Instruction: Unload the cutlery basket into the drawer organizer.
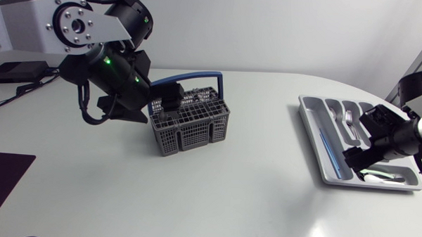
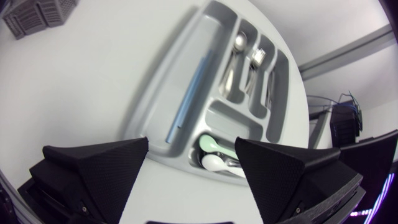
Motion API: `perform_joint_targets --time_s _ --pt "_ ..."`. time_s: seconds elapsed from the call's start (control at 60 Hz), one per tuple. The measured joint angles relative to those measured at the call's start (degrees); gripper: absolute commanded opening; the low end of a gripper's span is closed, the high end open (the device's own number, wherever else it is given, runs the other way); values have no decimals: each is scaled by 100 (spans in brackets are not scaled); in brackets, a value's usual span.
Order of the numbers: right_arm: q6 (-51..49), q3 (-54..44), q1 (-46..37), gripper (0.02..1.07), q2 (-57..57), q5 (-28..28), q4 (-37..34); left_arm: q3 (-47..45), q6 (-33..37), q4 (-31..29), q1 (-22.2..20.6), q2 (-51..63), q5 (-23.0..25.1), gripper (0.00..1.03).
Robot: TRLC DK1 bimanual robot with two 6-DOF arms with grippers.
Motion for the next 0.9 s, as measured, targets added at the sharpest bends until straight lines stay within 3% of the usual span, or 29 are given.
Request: perform_joint_targets --time_s 0.117,0.367,0.6,0.9 --pt "245 525 417 102 -151 -817 -507 0 -2 -83 57 0 -2 98" --pt "715 1331 1311 102 70 -1628 -815 2 -20 -284 199 -11 -2 98" --pt "1073 1987 2157 102 535 -2013 -951 422 223 -750 348 -52 2 98" --pt "1543 2959 2953 102 1368 -2347 -1032 404 1349 -765 555 -422 2 98"
